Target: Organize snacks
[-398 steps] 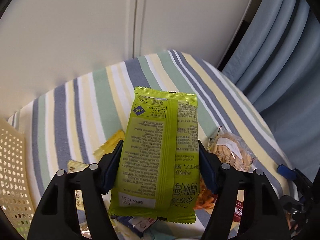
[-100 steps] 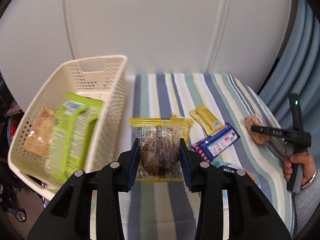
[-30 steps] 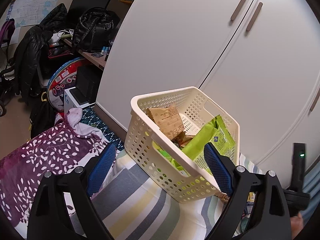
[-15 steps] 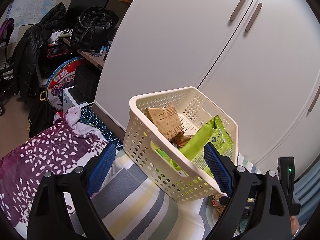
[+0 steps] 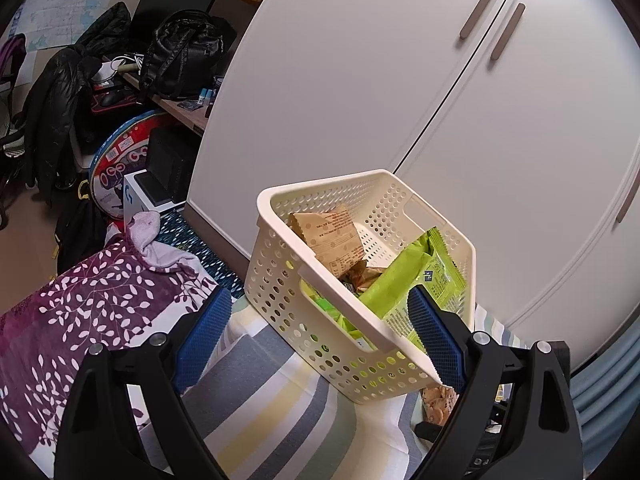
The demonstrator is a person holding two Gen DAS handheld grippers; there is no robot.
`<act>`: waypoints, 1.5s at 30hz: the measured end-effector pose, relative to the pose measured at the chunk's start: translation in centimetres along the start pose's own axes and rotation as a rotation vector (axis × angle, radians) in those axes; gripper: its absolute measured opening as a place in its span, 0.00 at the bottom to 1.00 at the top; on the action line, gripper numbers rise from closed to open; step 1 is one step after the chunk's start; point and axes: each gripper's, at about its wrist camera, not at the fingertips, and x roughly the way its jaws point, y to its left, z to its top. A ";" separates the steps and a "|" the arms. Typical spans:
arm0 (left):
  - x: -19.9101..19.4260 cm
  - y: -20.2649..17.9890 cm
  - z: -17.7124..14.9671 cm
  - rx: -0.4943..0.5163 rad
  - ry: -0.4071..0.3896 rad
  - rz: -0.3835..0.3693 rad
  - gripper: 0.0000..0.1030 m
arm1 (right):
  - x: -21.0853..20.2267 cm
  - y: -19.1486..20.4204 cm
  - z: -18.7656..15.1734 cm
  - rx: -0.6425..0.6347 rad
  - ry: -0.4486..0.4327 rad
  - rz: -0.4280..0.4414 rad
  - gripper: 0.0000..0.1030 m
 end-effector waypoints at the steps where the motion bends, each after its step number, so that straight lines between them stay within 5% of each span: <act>1: 0.0 0.0 0.0 -0.002 0.001 0.001 0.88 | 0.0 -0.1 0.1 0.019 -0.006 0.002 0.77; 7: 0.0 0.0 0.0 0.001 0.002 -0.004 0.88 | -0.1 -1.1 1.1 0.137 -0.036 -0.054 0.53; 15: -0.5 0.5 0.2 -0.028 -0.018 -0.008 0.88 | -5.9 -4.4 1.5 0.299 -0.205 -0.062 0.51; 22: -0.7 0.6 0.3 -0.034 -0.036 -0.002 0.88 | -10.9 0.6 7.1 0.225 -0.359 0.040 0.52; 31: -1.0 1.2 0.4 -0.055 -0.057 0.015 0.88 | -8.9 7.6 12.3 0.153 -0.325 0.141 0.55; 36: -1.1 1.2 0.4 -0.054 -0.055 0.013 0.88 | -7.8 7.6 12.9 0.203 -0.320 0.206 0.57; 45: -0.8 0.9 0.4 -0.043 -0.044 0.004 0.88 | -8.7 4.7 9.7 0.231 -0.336 0.140 0.57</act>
